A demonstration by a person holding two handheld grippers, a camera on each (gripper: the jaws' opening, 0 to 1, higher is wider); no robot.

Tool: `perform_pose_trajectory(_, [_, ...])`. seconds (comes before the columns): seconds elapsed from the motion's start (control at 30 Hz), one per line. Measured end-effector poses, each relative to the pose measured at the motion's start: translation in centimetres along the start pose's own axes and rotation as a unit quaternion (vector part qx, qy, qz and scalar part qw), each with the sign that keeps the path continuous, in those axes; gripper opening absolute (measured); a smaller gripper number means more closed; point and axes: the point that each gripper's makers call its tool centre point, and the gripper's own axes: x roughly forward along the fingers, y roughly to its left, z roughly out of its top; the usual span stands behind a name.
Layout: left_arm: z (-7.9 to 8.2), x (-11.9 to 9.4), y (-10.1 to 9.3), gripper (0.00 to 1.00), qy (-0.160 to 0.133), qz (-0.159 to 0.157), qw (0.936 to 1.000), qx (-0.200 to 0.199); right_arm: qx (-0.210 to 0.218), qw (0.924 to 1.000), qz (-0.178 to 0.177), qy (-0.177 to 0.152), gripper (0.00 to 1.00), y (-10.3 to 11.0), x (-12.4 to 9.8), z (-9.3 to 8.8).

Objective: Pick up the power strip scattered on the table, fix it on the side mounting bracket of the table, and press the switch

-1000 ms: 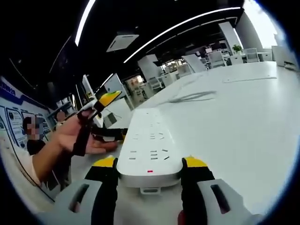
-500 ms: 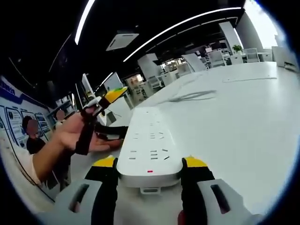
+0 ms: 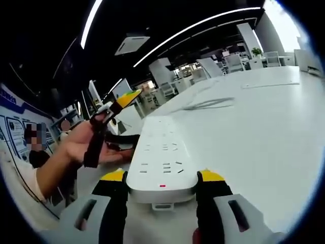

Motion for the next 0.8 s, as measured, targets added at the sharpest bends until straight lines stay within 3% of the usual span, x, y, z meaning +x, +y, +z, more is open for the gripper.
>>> perform_pose_trajectory(0.47, [0.5,0.2,0.7,0.65,-0.017,0.006,0.9996,-0.023,-0.013,0.9999,-0.002,0.006,0.49,0.2,0.0,-0.2])
perform_pose_trajectory(0.8, [0.3,0.4,1.7,0.54,-0.021,0.022,0.9991,-0.028,-0.023,0.9997,-0.003,0.006,0.49,0.3,0.0,-0.3])
